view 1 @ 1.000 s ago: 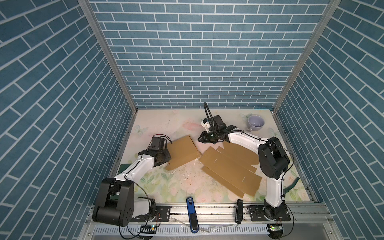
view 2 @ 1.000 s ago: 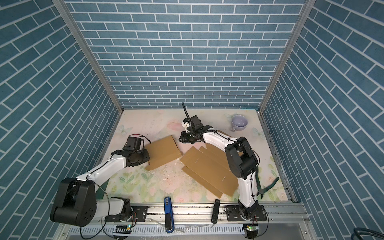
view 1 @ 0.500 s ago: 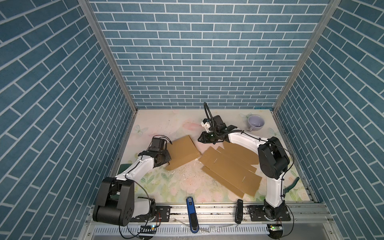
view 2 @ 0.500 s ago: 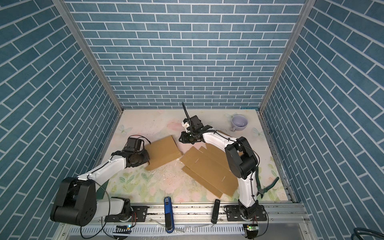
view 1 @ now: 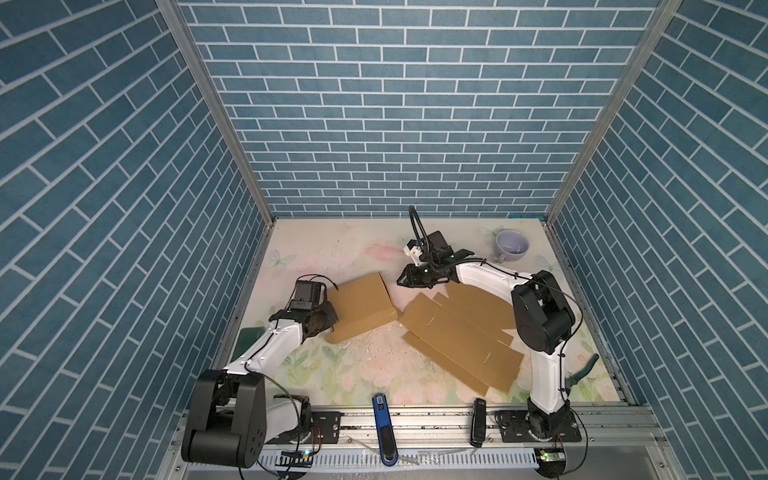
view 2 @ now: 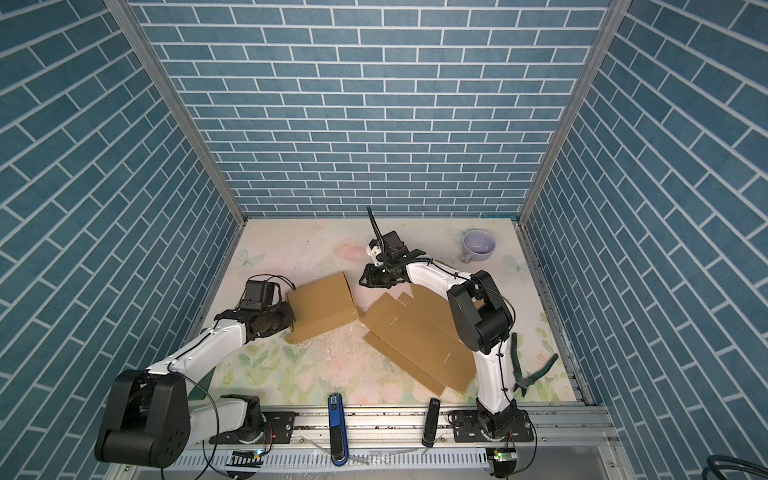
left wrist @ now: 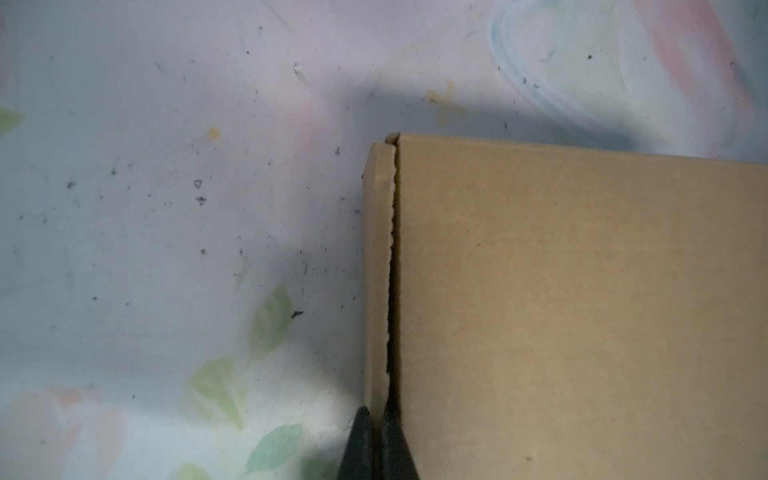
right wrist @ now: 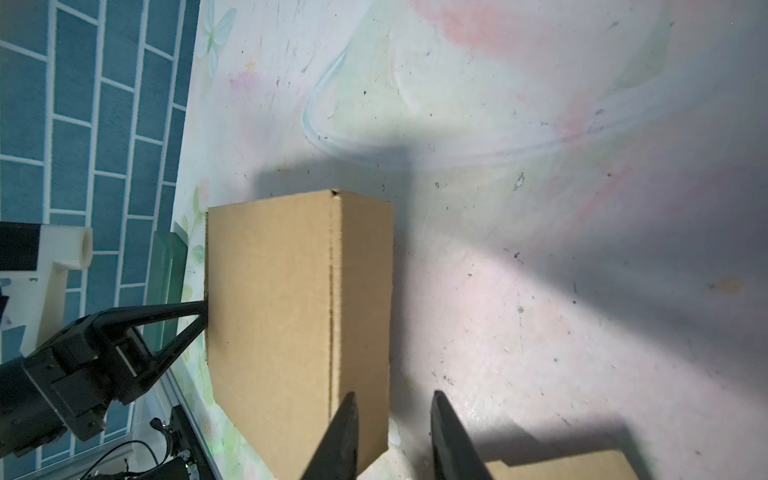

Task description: Fold the paper box

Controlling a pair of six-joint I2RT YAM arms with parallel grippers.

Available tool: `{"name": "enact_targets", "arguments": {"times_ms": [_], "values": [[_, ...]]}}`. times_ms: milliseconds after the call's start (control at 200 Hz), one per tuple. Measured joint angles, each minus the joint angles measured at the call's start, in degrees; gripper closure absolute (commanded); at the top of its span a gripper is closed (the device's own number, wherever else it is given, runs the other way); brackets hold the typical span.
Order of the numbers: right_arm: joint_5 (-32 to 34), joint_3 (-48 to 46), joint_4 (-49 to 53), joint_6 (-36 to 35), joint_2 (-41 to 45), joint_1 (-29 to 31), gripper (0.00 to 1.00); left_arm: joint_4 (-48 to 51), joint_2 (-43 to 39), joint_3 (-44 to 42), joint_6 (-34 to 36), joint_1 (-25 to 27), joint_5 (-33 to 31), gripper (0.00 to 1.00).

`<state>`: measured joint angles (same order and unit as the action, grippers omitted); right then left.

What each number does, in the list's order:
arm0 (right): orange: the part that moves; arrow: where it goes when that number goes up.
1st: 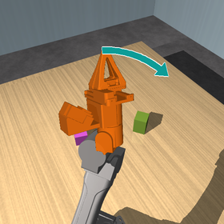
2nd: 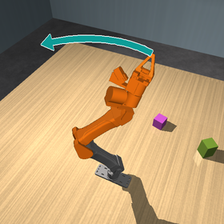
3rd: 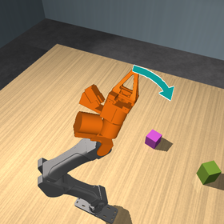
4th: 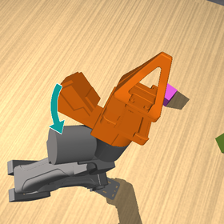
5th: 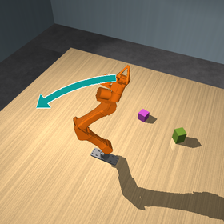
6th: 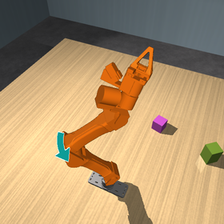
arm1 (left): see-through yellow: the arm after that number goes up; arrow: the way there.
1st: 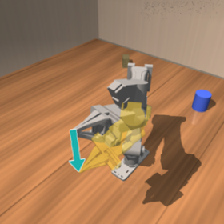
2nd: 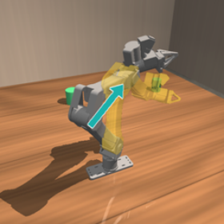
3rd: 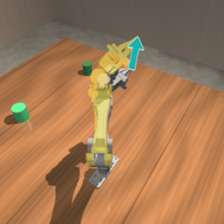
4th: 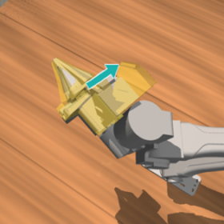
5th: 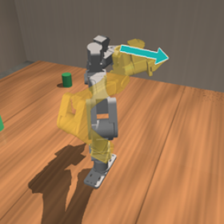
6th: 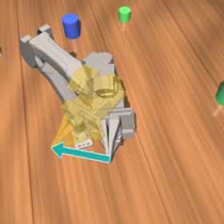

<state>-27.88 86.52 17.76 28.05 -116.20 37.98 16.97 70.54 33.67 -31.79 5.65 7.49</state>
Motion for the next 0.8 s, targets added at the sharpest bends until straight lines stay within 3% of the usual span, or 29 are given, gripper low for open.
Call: {"name": "enact_targets", "arguments": {"times_ms": [190,320,340,415,800], "values": [[-5.2,-0.1,-2.8,0.4,0.0,-0.1,0.43,-1.9,0.6,0.0,0.9,-0.4,1.8,0.94],[-10.8,-0.2,-7.3,1.2,0.0,-0.1,0.36,-3.2,1.2,-0.3,1.2,-0.4,2.8,0.94],[-11.4,-0.2,-7.7,1.6,0.0,-0.1,0.3,-3.4,1.3,-0.4,1.2,-0.4,2.9,0.94],[-13.3,-0.2,-8.9,2.1,-0.2,-0.1,0.24,-3.9,1.5,-0.6,1.4,-0.4,3.2,0.94],[-14.6,-0.1,-8.1,2.2,-2.4,-0.3,0.22,-6.6,2.4,-0.8,1.7,-0.4,4.7,0.94]]}}
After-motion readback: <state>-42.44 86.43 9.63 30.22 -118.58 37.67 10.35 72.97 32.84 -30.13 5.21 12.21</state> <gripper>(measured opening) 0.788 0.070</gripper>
